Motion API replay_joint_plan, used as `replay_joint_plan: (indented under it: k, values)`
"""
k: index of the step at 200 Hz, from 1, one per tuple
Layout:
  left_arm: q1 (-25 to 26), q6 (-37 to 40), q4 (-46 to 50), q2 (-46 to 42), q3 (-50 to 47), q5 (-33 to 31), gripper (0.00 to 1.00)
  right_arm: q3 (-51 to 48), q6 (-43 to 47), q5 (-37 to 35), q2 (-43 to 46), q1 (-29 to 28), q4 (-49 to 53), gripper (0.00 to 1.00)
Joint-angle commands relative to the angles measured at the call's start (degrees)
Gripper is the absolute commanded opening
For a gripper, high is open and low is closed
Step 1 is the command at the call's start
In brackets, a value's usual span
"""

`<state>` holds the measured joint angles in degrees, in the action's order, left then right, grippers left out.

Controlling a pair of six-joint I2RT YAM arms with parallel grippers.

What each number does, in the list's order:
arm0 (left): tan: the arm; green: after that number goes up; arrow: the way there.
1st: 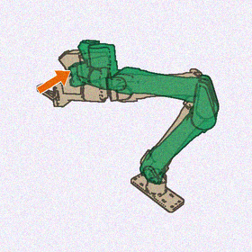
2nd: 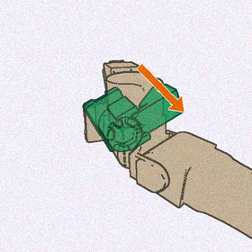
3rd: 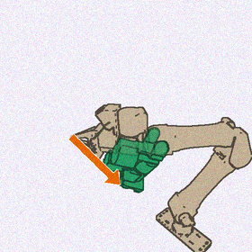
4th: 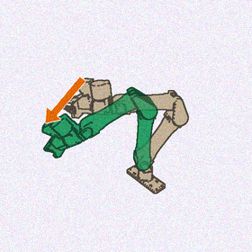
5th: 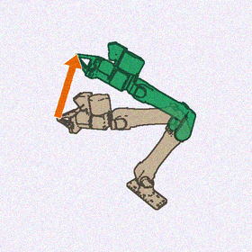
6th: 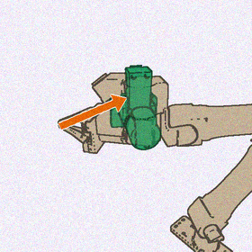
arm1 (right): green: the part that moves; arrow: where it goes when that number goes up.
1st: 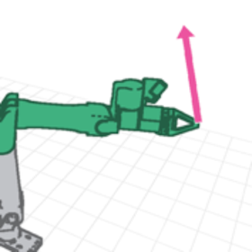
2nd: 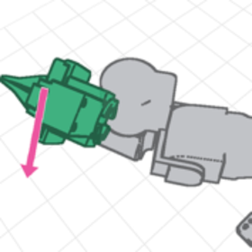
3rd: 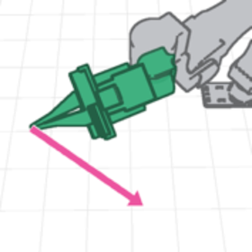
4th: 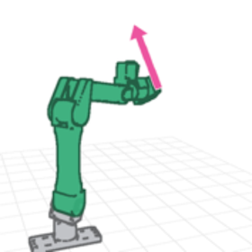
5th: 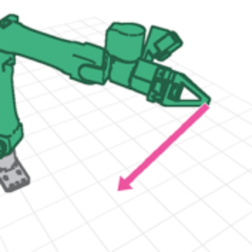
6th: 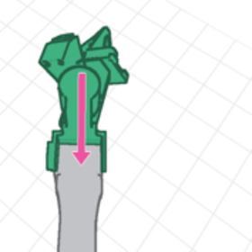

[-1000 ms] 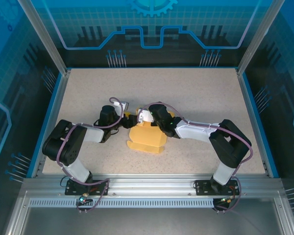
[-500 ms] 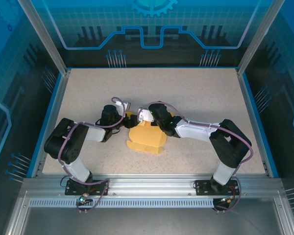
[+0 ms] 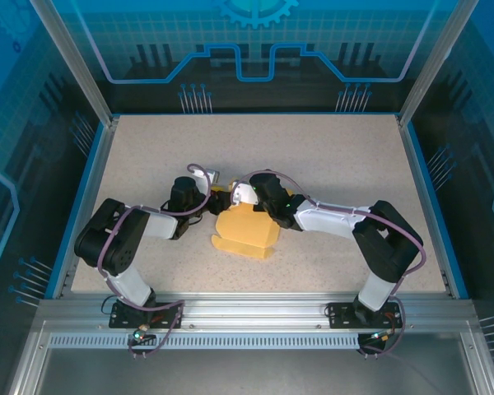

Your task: Fold the paper box

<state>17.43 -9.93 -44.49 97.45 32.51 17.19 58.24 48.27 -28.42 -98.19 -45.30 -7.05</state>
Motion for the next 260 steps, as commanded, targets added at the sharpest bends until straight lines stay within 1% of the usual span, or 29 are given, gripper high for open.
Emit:
replay_joint_plan:
  k: [1,27,74,102,120,130,156,178,194,239,260]
  values:
    - [0.05,1.36,-3.55,0.49,-0.36,-2.04,0.46,0.89,-1.41,4.04,1.59,0.17,3.71,0.0]
    - [0.1,1.0,-4.02,1.07,-0.06,-1.25,0.46,0.75,-2.03,4.69,1.93,0.15,3.8,0.0]
    - [0.41,1.62,-3.51,1.42,0.46,-2.62,0.53,0.92,-3.05,5.84,2.39,0.08,4.53,0.0]
    - [1.41,2.79,-2.98,2.42,0.65,-4.8,0.54,0.65,-3.16,5.51,2.81,0.06,4.24,0.0]
    - [2.07,2.68,-4.58,3.24,0.07,-7.61,0.54,0.56,-3.35,5.6,2.87,-0.14,4.41,0.0]
    - [2.3,2.34,-6.25,3.74,-0.2,-8.11,0.55,0.52,-3.5,5.57,2.83,-0.38,4.41,0.0]
    - [2.91,1.7,-7.77,4.44,0.1,-9.5,0.54,0.32,-3.88,5.71,2.84,-0.58,4.32,0.0]
    - [2.96,1.54,-9.64,4.7,-0.25,-10.64,0.52,0.21,-3.83,5.58,2.92,-0.58,4.41,0.0]
    - [2.92,1.45,-10.18,4.85,-0.1,-10.87,0.5,0.08,-4.05,5.83,2.99,-0.63,4.54,0.0]
    - [3.02,1.36,-10.21,5.79,1.05,-11.14,0.5,-0.11,-4.68,6.74,3.11,-0.76,4.68,0.0]
    - [3.21,1.65,-10.12,6.06,1.15,-12.43,0.46,-0.14,-4.75,6.83,3.18,-0.75,4.85,0.0]
